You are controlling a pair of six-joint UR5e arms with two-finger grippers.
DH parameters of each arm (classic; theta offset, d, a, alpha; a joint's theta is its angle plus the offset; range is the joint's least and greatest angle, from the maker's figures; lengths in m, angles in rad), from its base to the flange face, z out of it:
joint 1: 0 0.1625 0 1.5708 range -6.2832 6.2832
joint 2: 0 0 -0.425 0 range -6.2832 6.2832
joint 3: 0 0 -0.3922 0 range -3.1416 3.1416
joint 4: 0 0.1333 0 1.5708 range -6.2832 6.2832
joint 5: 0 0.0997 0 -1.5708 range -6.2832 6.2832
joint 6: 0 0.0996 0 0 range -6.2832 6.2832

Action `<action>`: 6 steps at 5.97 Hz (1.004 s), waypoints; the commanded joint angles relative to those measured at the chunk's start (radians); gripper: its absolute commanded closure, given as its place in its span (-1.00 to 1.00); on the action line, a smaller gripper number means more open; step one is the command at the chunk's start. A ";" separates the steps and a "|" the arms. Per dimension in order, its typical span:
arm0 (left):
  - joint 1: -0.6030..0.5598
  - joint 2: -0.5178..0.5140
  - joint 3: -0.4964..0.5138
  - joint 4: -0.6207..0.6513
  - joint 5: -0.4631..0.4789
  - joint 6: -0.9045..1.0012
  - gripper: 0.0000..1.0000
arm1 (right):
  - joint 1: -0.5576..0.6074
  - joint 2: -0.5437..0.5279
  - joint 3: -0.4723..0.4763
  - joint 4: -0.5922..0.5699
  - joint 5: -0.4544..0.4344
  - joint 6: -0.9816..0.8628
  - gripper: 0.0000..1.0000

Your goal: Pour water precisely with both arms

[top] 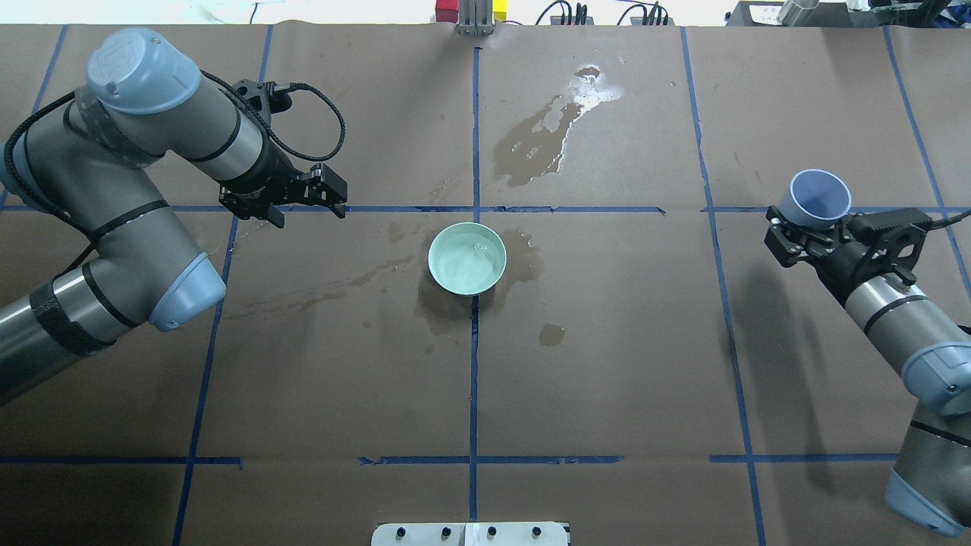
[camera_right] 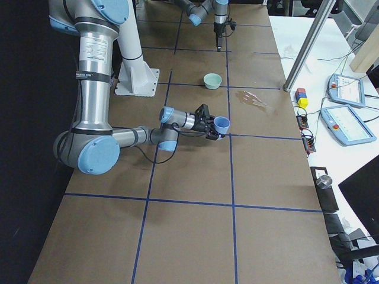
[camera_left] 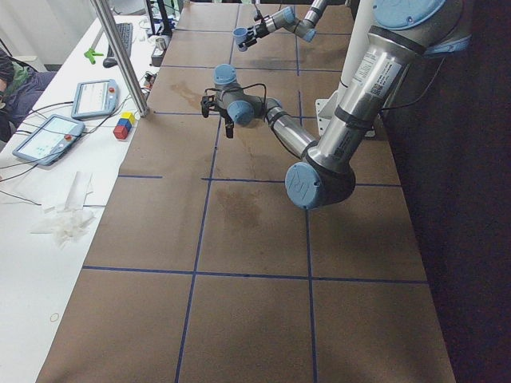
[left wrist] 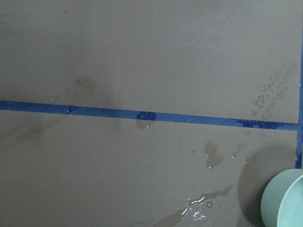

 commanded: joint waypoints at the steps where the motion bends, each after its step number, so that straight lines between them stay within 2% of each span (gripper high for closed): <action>1: 0.000 0.000 0.000 0.000 0.000 -0.001 -0.99 | 0.005 -0.001 -0.113 0.091 0.000 -0.007 0.98; 4: 0.000 0.000 0.001 0.000 0.000 0.001 -0.99 | 0.012 0.001 -0.146 0.091 -0.002 -0.007 0.94; 6: 0.000 0.000 0.001 0.000 0.000 0.001 -0.99 | 0.012 0.002 -0.146 0.091 -0.002 0.001 0.75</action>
